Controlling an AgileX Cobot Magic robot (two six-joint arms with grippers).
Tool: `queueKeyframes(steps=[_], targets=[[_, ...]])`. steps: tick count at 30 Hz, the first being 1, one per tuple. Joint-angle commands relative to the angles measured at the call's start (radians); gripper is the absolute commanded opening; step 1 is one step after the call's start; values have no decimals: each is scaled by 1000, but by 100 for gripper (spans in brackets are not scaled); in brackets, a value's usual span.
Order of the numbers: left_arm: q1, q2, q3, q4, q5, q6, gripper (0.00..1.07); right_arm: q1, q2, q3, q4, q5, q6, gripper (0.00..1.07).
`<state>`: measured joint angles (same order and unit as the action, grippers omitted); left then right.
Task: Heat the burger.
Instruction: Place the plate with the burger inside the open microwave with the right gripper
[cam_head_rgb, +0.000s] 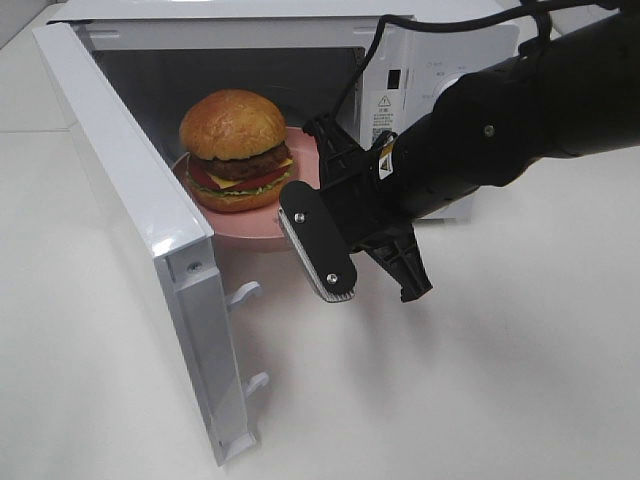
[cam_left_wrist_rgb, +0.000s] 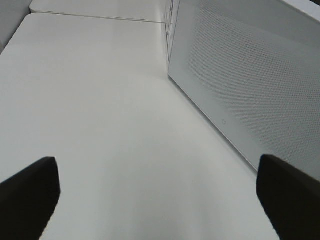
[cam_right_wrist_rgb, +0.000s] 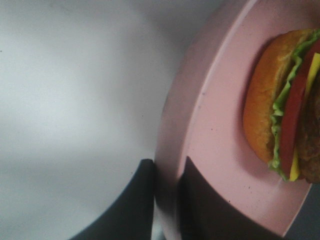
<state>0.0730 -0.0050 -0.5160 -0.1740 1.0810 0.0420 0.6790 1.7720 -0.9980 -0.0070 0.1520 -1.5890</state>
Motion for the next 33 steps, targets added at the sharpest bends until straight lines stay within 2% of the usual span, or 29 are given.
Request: queueKeyframes(steps=[1,33], targets=[[2,-15,0,-2,-15,-2,100,-5,-4,-25,13,-68,-27,3],[2,-15,0,-2,-15,-2,100,-48,221,-319,7,-62,-23,1]])
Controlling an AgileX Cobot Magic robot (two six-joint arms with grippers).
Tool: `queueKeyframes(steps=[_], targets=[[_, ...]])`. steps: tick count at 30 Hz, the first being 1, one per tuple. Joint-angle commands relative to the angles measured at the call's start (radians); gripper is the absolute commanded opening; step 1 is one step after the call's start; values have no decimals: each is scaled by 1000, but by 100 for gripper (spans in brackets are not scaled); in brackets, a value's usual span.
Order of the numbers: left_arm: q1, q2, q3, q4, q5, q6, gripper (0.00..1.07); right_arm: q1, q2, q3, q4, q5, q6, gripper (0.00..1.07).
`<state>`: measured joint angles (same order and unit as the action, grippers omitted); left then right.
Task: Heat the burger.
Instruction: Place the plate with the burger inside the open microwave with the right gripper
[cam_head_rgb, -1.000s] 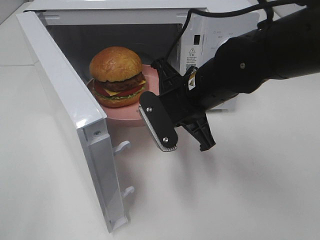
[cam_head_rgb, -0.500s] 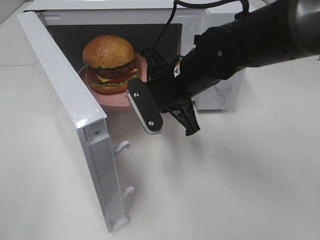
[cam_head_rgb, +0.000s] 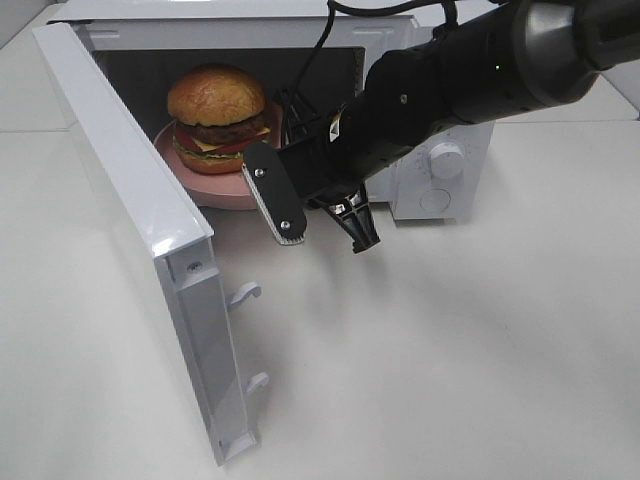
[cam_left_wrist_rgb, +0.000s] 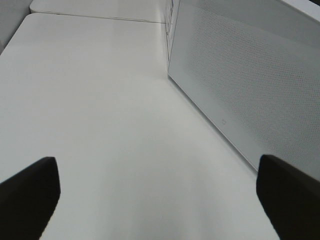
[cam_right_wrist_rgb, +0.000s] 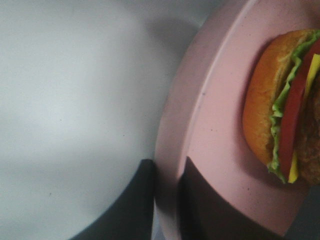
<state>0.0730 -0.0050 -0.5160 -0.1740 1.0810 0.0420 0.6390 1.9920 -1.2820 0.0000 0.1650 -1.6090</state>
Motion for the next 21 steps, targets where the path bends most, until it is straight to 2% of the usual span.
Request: queueKeyframes(steps=[1,21], targets=[[2,-15,0,-2,-15,-2,100,-8,1,-35,0,-75,-3,1],[2,-15,0,1,-14,-2,100,-90,18,-43,-33,-152,2,0]])
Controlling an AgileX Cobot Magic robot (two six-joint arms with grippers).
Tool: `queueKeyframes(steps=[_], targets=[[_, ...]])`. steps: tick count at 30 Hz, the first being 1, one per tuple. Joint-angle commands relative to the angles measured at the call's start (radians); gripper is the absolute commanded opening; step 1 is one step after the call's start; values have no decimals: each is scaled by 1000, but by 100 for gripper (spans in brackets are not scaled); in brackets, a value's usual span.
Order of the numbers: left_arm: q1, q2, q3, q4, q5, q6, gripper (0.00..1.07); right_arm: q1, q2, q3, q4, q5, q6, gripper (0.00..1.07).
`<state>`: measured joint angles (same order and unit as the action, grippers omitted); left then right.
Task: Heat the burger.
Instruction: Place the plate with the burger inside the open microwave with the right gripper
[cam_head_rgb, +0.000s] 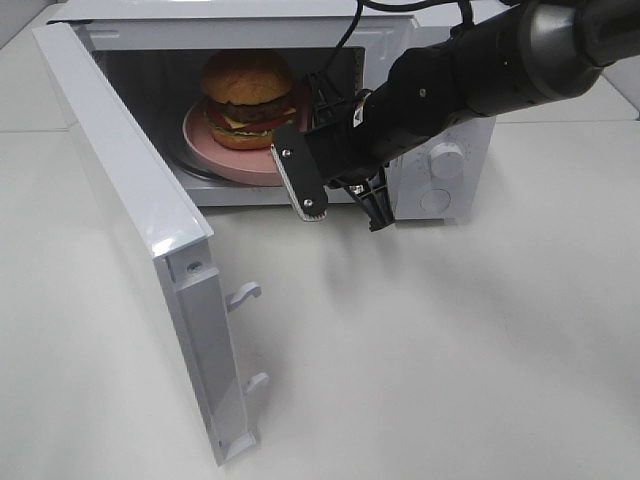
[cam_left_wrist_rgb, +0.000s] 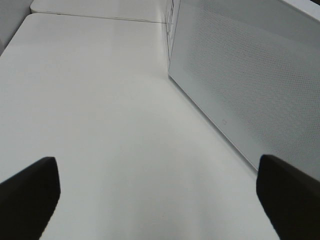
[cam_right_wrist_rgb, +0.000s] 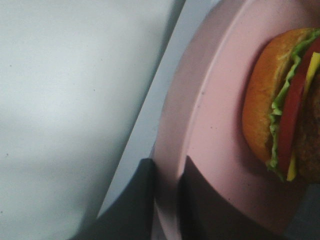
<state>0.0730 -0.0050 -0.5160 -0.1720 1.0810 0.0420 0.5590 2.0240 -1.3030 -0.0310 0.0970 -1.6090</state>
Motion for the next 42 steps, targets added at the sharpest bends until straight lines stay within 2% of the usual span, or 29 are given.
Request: queueKeyframes(steps=[1,6,20,35,42], targets=[[2,-15,0,-1,-14,-2,100,-10,-14,-22,-2,-84,2,0],[2,-15,0,-1,-14,-2,100,-12,0,-30,-2,-83,6,0],[2,-15,0,-1,-14,-2,100,-12,129,-213,-3,-3,86,1],[2,-15,0,0,-14,-2,100,-10,143,-230,-19,-5,88,4],[2,-15,0,0,-14,-2,100,1,143,-230,-21,-6,114,13]])
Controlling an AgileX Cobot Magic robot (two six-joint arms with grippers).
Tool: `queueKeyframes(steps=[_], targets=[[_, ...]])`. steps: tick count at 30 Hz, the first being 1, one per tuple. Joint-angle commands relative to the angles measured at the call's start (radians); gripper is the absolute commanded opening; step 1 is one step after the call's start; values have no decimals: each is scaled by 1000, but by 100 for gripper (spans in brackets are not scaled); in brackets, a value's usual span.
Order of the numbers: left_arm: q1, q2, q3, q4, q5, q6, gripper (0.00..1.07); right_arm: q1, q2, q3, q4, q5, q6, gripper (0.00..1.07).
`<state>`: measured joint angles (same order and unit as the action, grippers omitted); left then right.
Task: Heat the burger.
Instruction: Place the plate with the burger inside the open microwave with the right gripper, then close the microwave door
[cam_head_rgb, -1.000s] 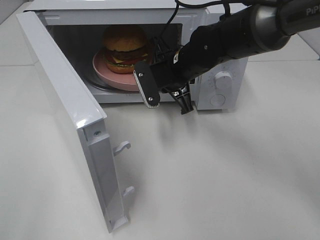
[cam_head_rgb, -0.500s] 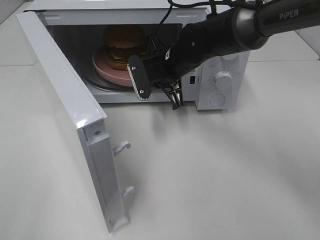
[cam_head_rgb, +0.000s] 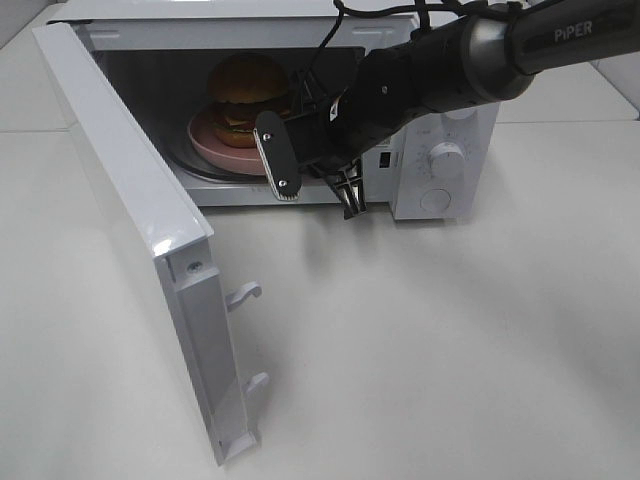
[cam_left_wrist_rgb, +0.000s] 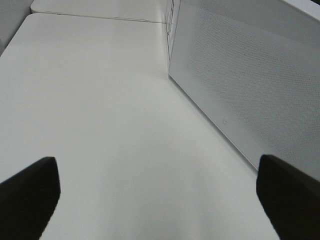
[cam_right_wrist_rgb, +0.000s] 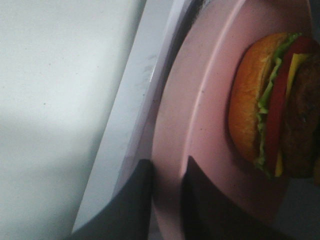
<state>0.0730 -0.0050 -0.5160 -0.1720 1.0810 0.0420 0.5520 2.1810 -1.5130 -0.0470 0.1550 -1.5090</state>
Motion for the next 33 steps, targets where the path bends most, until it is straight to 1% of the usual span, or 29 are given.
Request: queueKeyframes(steps=[1,3,6,8,9,11,22,26,27,29,30,33], targets=[[2,-15,0,0,-14,-2,100,8,-14,-20,-5,-64,14,13],[2,-15,0,0,-14,-2,100,10,-14,-20,-8,-64,17,20],[2,-15,0,0,-14,-2,100,10,-14,-20,-8,-64,20,21],[2,-15,0,0,-14,-2,100,10,-14,-20,-8,-64,48,30],[2,-15,0,0,-14,-2,100,10,-14,-20,-8,-64,48,30],[2,-15,0,0,-14,-2,100,10,-14,-20,-8,-63,87,35],[2,-15,0,0,-14,-2,100,10,-28,-5,-12,-62,115,35],[2,-15,0,0,-14,-2,100,10,-62,51,-11,-79,117,35],[2,-15,0,0,-14,-2,100,10,-62,51,-11,-79,117,35],[2,-15,0,0,-14,-2,100,10,-86,89,-11,-112,117,36],[2,-15,0,0,-14,-2,100,10,-86,89,-11,-112,117,36],[2,-15,0,0,-14,-2,100,10,-106,115,-11,-126,131,39]])
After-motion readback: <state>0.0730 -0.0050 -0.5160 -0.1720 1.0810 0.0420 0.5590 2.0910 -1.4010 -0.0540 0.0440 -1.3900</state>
